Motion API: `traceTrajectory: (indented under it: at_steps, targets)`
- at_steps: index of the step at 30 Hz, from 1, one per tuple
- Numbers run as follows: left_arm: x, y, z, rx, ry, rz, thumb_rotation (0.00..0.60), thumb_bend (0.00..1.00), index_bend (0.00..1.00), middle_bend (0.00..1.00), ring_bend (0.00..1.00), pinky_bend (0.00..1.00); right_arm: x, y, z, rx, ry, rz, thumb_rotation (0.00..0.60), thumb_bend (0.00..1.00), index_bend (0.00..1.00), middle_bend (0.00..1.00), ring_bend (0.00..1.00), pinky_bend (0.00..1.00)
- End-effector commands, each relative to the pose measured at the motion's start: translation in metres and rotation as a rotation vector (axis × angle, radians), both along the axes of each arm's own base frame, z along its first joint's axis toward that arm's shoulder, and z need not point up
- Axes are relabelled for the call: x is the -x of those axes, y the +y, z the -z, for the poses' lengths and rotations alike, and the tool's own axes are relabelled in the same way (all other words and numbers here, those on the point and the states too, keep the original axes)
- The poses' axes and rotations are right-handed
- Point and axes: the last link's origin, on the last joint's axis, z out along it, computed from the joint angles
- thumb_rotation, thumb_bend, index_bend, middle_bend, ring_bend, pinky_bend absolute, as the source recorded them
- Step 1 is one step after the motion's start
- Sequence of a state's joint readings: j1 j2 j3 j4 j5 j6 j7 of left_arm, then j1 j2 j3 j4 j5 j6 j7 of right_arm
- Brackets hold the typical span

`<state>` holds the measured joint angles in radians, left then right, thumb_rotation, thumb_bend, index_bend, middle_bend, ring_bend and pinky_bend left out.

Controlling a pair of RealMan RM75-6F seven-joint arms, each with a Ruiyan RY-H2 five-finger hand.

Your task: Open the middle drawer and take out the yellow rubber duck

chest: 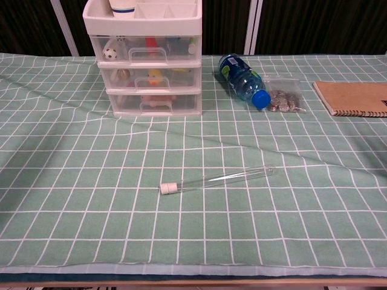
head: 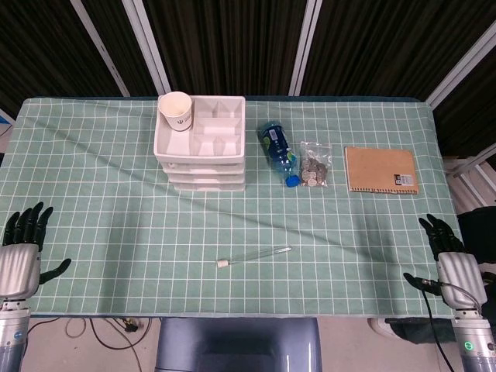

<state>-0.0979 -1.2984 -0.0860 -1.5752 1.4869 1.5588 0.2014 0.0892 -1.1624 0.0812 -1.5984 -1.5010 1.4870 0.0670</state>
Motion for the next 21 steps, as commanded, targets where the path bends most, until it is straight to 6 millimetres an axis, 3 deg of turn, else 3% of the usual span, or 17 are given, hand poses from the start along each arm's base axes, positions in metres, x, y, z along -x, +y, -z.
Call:
traceTrajectory:
  at_steps: [1, 21]
  targets:
    - [0.0, -0.0001, 0.0, 0.0, 0.0, 0.0, 0.6, 0.02, 0.0, 0.0, 0.0, 0.0, -0.0001, 0.0, -0.0001, 0.001, 0.0, -0.001, 0.6, 0.03, 0.0, 0.0, 0.0, 0.22]
    - [-0.0025, 0.0023, 0.0016, 0.015, -0.025, 0.002, 0.6, 0.02, 0.0, 0.0, 0.0, 0.02, -0.0007, -0.0014, 0.0006, 0.024, -0.006, -0.02, 0.6, 0.02, 0.0, 0.0, 0.0, 0.22]
